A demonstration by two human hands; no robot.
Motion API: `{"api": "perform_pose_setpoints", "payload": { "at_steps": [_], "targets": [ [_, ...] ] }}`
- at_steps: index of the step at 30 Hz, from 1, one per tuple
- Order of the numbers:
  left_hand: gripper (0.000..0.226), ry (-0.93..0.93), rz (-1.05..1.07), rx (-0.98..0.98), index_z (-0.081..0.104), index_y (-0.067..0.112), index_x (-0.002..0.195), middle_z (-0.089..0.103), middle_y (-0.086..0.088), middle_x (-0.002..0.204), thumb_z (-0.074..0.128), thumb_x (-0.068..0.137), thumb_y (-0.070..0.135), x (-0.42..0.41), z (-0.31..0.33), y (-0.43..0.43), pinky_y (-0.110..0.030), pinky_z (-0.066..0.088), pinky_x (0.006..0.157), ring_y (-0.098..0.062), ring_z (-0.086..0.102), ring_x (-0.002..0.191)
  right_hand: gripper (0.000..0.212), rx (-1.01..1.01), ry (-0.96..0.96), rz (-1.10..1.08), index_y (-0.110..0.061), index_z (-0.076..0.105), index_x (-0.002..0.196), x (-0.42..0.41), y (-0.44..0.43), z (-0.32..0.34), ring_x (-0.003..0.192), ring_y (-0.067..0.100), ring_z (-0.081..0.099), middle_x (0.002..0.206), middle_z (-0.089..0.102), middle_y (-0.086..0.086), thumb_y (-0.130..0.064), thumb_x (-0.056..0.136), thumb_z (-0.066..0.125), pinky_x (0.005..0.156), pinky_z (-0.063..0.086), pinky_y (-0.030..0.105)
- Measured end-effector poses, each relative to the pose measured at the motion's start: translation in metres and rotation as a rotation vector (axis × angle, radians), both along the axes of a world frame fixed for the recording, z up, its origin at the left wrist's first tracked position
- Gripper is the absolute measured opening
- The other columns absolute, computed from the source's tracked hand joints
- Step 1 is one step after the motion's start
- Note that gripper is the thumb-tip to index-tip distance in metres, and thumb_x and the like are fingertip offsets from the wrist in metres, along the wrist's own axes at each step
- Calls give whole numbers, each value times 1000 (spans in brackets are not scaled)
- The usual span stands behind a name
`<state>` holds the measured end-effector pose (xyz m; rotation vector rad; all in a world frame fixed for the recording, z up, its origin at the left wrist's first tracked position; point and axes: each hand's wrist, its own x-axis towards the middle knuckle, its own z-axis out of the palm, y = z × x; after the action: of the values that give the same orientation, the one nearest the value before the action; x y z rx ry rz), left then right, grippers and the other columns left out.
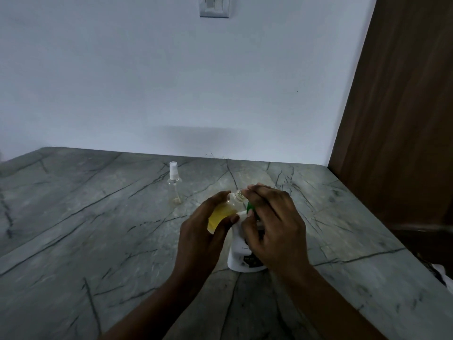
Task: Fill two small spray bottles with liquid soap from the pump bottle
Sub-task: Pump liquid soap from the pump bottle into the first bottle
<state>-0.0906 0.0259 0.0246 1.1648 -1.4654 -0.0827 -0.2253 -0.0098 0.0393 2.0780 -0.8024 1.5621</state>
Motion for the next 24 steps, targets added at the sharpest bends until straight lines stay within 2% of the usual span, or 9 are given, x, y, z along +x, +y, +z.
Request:
{"api": "perform_pose_setpoints", "payload": {
  "at_steps": [4,6,10,12,15,17,19,21,24],
  "targets": [
    [41,-22,3,-17,54,29,118,60,18,103,60,78,36,1,4,1,-2,40,73,10,55,95,35,-16,23,-38,1,69,105,-2,-1,3,104,18,51,105,67,14,-19,87,47,91,38,15],
    [41,-18,-1,-18,54,29,118,60,18,103,60,78,36,2,5,1,-2,41,73,11,55,94,35,-14,33,-36,1,68,108,-2,-1,2,106,20,51,107,66,15,-18,89,45,94,37,16],
    [41,-21,-2,-19,54,30,118,59,18,101,60,78,35,2,5,1,-3,40,75,14,54,94,48,-41,77,-20,2,64,113,-2,-3,-1,111,23,49,115,59,14,-27,101,28,96,40,27],
    [40,-23,0,-21,54,28,118,60,16,102,61,78,33,2,4,0,-3,41,74,13,54,95,44,-46,89,-7,-1,59,118,-2,-4,-1,113,23,48,120,52,10,-28,101,28,98,39,28],
    [41,-31,-1,-14,54,30,118,58,20,102,61,79,33,2,3,0,-3,40,74,14,54,94,32,-33,84,12,-4,49,120,-1,-4,-2,114,22,47,122,46,8,-23,99,34,104,33,22],
    [41,-40,-3,-12,52,31,119,56,24,103,60,79,33,3,2,0,-2,40,75,16,52,94,33,-19,70,21,-5,49,120,0,-4,-5,114,22,47,121,47,8,-20,92,45,105,30,19],
    [41,-44,-1,-9,54,28,119,58,21,103,62,79,32,3,0,0,-2,40,75,16,52,95,35,-15,63,37,-4,50,120,0,-5,-9,114,23,49,120,51,9,-20,88,50,105,31,20],
    [41,-50,2,-8,55,28,118,60,17,104,63,79,31,4,-2,0,-2,40,74,16,53,95,34,-22,51,41,-3,52,119,-1,-5,-13,112,24,51,116,59,14,-21,89,50,104,34,22],
    [40,-64,3,-10,53,30,117,56,23,102,65,79,28,4,-4,-1,-1,39,73,18,52,93,33,-26,40,42,-2,54,117,0,-6,-16,111,25,53,111,64,17,-25,95,43,102,36,22]
  ]
}}
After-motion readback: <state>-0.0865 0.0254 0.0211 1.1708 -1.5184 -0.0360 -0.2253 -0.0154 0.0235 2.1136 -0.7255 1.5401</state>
